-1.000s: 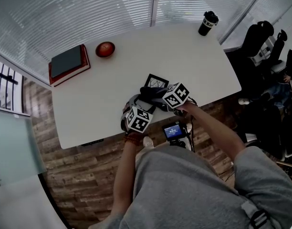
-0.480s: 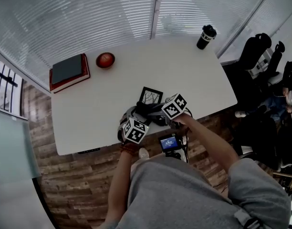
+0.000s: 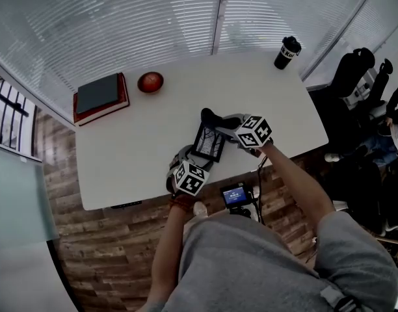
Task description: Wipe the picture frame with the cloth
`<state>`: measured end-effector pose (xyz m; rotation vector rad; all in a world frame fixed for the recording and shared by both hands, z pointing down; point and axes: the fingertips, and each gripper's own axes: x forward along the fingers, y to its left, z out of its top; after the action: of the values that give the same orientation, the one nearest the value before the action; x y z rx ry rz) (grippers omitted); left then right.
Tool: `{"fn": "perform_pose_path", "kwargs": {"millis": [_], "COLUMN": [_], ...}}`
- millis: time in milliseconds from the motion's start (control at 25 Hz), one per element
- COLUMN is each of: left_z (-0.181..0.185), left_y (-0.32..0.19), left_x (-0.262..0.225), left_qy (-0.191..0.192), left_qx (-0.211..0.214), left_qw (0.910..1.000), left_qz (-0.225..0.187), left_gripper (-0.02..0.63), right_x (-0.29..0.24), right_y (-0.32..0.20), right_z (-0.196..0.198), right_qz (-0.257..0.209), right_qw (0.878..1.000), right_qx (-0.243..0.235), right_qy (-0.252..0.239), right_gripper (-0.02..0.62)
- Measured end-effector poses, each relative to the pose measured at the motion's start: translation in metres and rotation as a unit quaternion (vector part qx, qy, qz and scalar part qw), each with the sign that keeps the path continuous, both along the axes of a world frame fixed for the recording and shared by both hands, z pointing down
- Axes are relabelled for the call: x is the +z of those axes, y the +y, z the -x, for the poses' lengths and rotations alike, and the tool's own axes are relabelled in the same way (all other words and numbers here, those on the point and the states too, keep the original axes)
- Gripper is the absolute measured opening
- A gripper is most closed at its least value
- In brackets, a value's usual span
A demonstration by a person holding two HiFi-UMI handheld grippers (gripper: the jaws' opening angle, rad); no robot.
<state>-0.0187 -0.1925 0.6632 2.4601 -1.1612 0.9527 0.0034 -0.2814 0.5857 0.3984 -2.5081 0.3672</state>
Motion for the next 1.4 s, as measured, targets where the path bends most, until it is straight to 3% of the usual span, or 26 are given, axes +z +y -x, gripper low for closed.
{"fn": "perform_pose_path", "kwargs": {"millis": [120, 320, 720, 920, 1080, 1280, 1400], "left_z": [0.000, 0.000, 0.002, 0.002, 0.002, 0.001, 0.001], "left_y": [0.000, 0.002, 0.001, -0.001, -0.001, -0.002, -0.002], "left_x": [0.000, -0.002, 0.000, 0.001, 0.002, 0.000, 0.000], "left_qy": [0.000, -0.001, -0.001, -0.001, -0.002, -0.002, -0.002], "left_qx": [0.000, -0.001, -0.002, -0.002, -0.004, -0.005, -0.005], "left_qw": [1.0000, 1.0000, 1.0000, 1.0000, 1.0000, 1.0000, 1.0000], "left_qz": [0.000, 0.000, 0.002, 0.001, 0.000, 0.001, 0.000], "left_gripper": [0.382, 0.382, 0.383, 0.383, 0.385, 0.385, 0.385], "right_x": [0.015, 0.052, 0.054, 0.056, 0.058, 0.058, 0.059], "right_y": [-0.033, -0.027, -0.022, -0.019, -0.017, 0.007, 0.024], "right_z": [-0.007, -0.017, -0.047, -0.052, -0.052, -0.041, -0.030], "right_qz": [-0.030, -0.019, 0.026, 0.029, 0.059, 0.084, 0.072], "right_qw": [0.998, 0.994, 0.995, 0.992, 0.987, 0.987, 0.990], "right_qx": [0.019, 0.005, 0.093, 0.121, 0.152, 0.138, 0.118], "right_qy": [0.051, 0.105, 0.021, 0.006, -0.002, 0.003, 0.018], "right_gripper": [0.089, 0.091, 0.092, 0.089, 0.087, 0.087, 0.087]}}
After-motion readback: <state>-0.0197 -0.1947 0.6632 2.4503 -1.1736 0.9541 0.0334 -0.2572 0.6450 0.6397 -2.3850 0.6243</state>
